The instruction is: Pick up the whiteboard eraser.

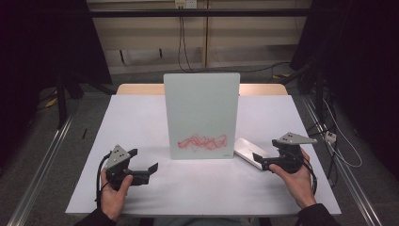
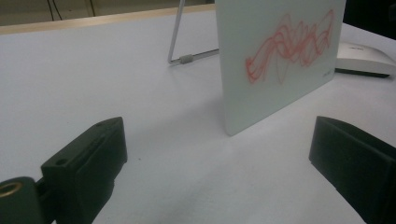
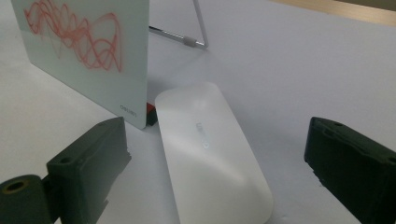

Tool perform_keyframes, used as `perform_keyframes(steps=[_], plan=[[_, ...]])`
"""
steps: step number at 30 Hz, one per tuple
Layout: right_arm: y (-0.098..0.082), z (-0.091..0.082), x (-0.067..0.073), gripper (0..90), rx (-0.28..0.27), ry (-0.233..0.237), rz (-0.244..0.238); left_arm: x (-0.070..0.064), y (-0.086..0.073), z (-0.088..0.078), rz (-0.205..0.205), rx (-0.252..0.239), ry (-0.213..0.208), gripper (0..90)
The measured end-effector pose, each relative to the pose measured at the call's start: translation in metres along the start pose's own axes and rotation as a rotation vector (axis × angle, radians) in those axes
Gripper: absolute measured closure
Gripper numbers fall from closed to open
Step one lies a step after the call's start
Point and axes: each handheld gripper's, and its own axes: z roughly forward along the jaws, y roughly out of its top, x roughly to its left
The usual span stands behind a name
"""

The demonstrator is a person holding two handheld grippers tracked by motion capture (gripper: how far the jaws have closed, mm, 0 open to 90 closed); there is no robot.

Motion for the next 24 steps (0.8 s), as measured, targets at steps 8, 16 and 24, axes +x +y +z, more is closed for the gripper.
perform_keyframes(steps=[8,16,24], plan=[[0.013,0.011,-0.007,9.6,0.142,0.027,-0.060,0.000,0.000,0.000,0.001,0.002,0.003,4.2],[0.023,0.031,-0.011,14.5,0.237,0.019,-0.131,-0.001,0.000,0.001,0.007,0.009,-0.005,4.2],[0.022,0.048,-0.006,17.7,0.300,0.051,-0.176,-0.001,0.000,0.002,-0.002,0.007,-0.008,4.2]])
